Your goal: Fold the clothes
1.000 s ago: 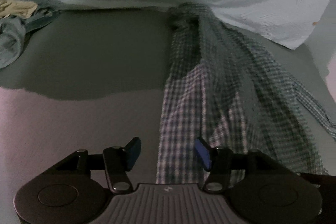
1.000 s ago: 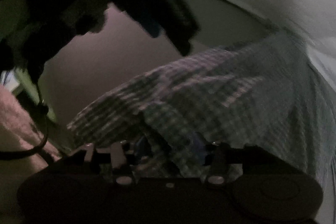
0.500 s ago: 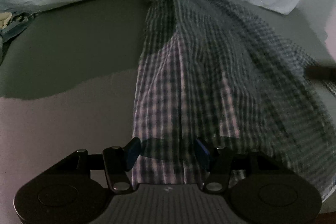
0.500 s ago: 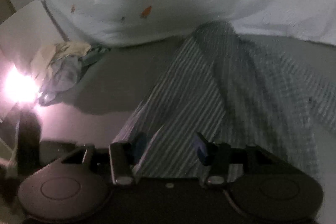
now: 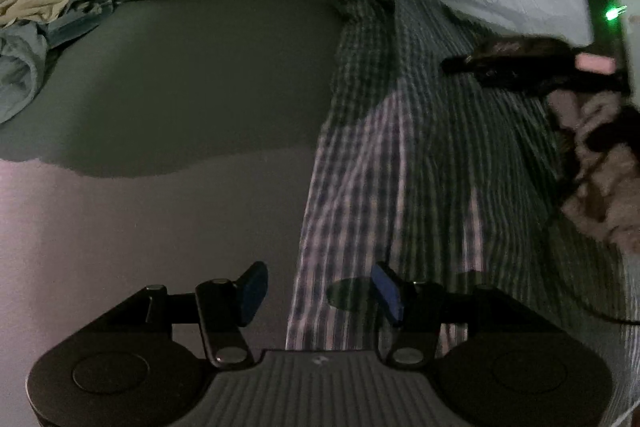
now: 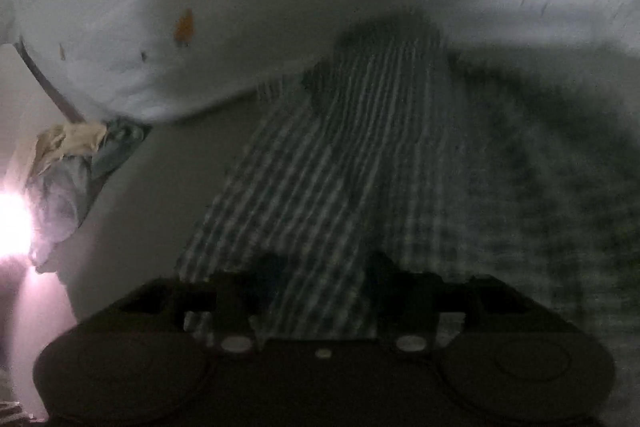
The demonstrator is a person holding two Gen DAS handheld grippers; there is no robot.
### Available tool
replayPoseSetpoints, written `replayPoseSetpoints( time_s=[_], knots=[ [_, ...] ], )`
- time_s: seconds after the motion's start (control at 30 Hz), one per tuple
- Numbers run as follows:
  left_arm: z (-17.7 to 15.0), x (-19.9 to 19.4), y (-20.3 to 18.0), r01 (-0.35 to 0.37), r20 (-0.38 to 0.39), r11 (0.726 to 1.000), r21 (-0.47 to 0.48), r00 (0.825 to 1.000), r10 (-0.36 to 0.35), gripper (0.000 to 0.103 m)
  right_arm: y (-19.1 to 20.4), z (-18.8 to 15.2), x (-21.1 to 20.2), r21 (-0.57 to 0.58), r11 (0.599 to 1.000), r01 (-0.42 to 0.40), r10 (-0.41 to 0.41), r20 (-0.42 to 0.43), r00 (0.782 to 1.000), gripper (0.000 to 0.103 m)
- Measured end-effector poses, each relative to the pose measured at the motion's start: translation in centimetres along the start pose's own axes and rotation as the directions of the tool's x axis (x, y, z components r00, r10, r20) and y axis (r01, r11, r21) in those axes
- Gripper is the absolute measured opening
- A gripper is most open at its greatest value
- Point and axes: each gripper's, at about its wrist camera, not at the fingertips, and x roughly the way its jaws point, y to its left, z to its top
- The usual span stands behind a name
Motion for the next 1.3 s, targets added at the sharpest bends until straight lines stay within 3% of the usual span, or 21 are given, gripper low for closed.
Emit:
replayPoseSetpoints(
  time_s=[0.03, 0.07, 0.27, 0.37, 0.43, 0.57, 0.6, 0.73, 0.83, 0.93, 1.1, 1.3],
  knots=[
    [0.5, 0.3, -0.1, -0.006, 0.008, 1.0, 0.011, 1.0, 0.006, 0.059, 0.3, 0.1, 0.4, -0.029, 1.0, 0.001, -0.001, 0.001, 1.0, 0.013],
    [0.9, 0.5, -0.2, -0.013, 0.018, 1.0, 0.024, 1.0, 0.012, 0.059, 0.7, 0.2, 0.6, -0.052, 0.999, 0.014, -0.014, 0.003, 1.0, 0.003],
    [2.5, 2.6, -1.4, -0.005, 0.016, 0.997, 0.076, 1.0, 0.004, 0.059, -0.4, 1.9, 0.9, 0.003, 0.981, 0.192, -0.192, 0.064, 0.979, 0.005],
    [2.6, 2.6, -1.6, 0.008, 0.012, 0.995, 0.101, 1.0, -0.009, 0.059, 0.0, 1.9, 0.8, -0.024, 0.967, 0.253, -0.251, 0.049, 0.967, 0.022],
    [2.5, 2.3, -1.4, 0.02, 0.014, 0.992, 0.121, 1.0, -0.022, 0.059, 1.2, 1.0, -0.8, -0.059, 0.949, 0.308, -0.304, 0.073, 0.95, 0.045],
    [2.2, 2.0, -0.8, 0.035, 0.012, 0.987, 0.155, 0.999, -0.037, 0.059, 4.7, -3.2, -4.7, -0.122, 0.914, 0.386, -0.378, 0.085, 0.922, 0.063],
    [2.1, 2.0, -0.6, 0.044, 0.007, 0.986, 0.159, 0.999, -0.045, 0.059, 5.5, -4.5, -5.6, -0.139, 0.907, 0.398, -0.391, 0.076, 0.917, 0.073],
    [1.5, 2.1, 0.1, 0.078, -0.011, 0.981, 0.177, 0.997, -0.077, 0.059, 9.4, -11.3, -8.6, -0.23, 0.859, 0.457, -0.462, 0.033, 0.886, 0.077],
    [1.4, 1.3, 0.4, 0.108, 0.004, 0.975, 0.197, 0.994, -0.111, 0.059, 10.9, -15.4, -11.0, -0.218, 0.838, 0.5, -0.512, 0.002, 0.859, 0.077],
    [1.7, 0.1, -0.6, 0.159, 0.045, 0.957, 0.244, 0.983, -0.175, 0.064, 9.9, -17.4, -14.5, -0.063, 0.838, 0.542, -0.544, -0.027, 0.839, 0.079],
    [2.6, -1.0, -4.0, 0.223, 0.093, 0.922, 0.318, 0.96, -0.264, 0.069, 5.6, -19.0, -21.4, 0.167, 0.765, 0.622, -0.629, -0.008, 0.777, 0.082],
    [1.5, -1.8, -7.7, 0.211, 0.11, 0.934, 0.289, 0.962, -0.251, 0.073, -3.2, -19.8, -27.6, 0.448, 0.659, 0.604, -0.693, 0.048, 0.72, 0.084]
  ],
)
